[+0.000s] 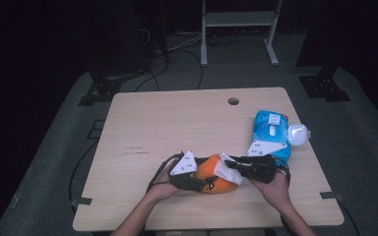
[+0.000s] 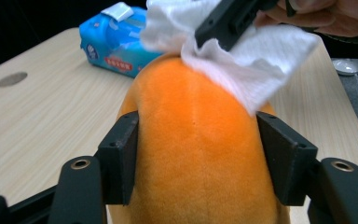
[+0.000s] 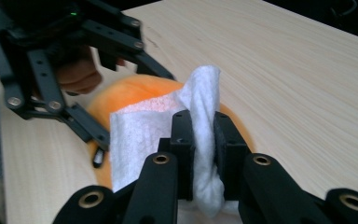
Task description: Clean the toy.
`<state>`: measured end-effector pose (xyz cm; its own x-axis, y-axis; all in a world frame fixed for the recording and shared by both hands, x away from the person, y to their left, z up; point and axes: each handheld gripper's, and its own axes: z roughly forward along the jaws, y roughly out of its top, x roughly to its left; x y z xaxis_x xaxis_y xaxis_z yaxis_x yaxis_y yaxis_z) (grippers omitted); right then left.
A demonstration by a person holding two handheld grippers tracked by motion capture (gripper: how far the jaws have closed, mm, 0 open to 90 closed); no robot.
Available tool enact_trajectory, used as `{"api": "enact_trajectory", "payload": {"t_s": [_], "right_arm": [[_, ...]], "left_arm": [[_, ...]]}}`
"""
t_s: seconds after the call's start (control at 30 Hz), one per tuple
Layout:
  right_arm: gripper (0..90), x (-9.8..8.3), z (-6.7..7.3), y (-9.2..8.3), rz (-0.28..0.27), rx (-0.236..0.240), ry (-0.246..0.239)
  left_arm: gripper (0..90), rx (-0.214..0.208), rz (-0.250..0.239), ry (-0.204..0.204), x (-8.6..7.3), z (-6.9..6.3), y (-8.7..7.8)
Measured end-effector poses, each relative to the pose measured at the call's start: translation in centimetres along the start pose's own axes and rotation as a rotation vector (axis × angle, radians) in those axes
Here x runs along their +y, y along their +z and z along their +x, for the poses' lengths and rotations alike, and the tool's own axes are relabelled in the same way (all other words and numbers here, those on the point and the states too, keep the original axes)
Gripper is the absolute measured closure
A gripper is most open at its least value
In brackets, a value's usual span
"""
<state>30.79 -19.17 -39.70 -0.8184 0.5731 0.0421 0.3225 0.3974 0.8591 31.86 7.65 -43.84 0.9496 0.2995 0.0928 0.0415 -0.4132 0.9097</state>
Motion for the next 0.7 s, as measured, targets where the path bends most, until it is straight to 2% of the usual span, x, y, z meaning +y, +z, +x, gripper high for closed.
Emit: {"api": "enact_trajectory", "payload": {"t_s": [0.03,0.07,0.1,0.13,0.17,0.23,0.3,0.33,0.4,0.57,0.7], "right_arm": [[79.6,-0.2,-0.3,0.0,0.003,-0.001,0.006],[79.6,-0.5,-0.6,-0.1,0.006,0.018,0.027],[79.6,-0.8,-0.8,-0.1,0.0,0.039,0.051],[79.6,-0.9,-0.7,0.0,-0.001,0.039,0.055],[79.6,-0.8,-0.4,0.1,0.005,0.028,0.038],[79.5,-0.5,0.3,0.2,0.005,0.011,0.012],[79.5,-0.3,1.0,0.4,0.001,0.022,-0.007],[79.4,-0.3,1.1,0.4,0.001,0.022,-0.021],[79.5,-0.3,0.8,0.3,-0.002,0.03,-0.016],[79.6,-0.8,-0.4,-0.4,0.001,0.025,0.02],[79.6,-1.2,-0.7,-1.0,-0.002,0.016,0.037]], "left_arm": [[33.1,-0.023,0.003,-0.027,-0.3,0.2,-0.1],[30.2,-0.05,0.005,-0.055,-0.5,0.5,-0.2],[27.9,-0.047,0.004,-0.06,-0.5,0.7,-0.3],[23.4,-0.047,0.01,-0.076,-0.4,0.8,-0.3],[17.8,-0.047,0.017,-0.096,-0.2,0.9,-0.3],[14.7,-0.041,0.032,-0.107,0.0,0.8,-0.3],[22.0,-0.042,0.059,-0.072,-0.2,0.7,-0.4],[24.6,-0.045,0.062,-0.073,-0.2,0.8,-0.5],[27.9,-0.046,0.069,-0.075,-0.2,0.9,-0.7],[28.3,-0.047,0.067,-0.094,-0.5,1.1,-0.8],[27.8,-0.053,0.059,-0.113,-0.8,1.4,-0.8]]}}
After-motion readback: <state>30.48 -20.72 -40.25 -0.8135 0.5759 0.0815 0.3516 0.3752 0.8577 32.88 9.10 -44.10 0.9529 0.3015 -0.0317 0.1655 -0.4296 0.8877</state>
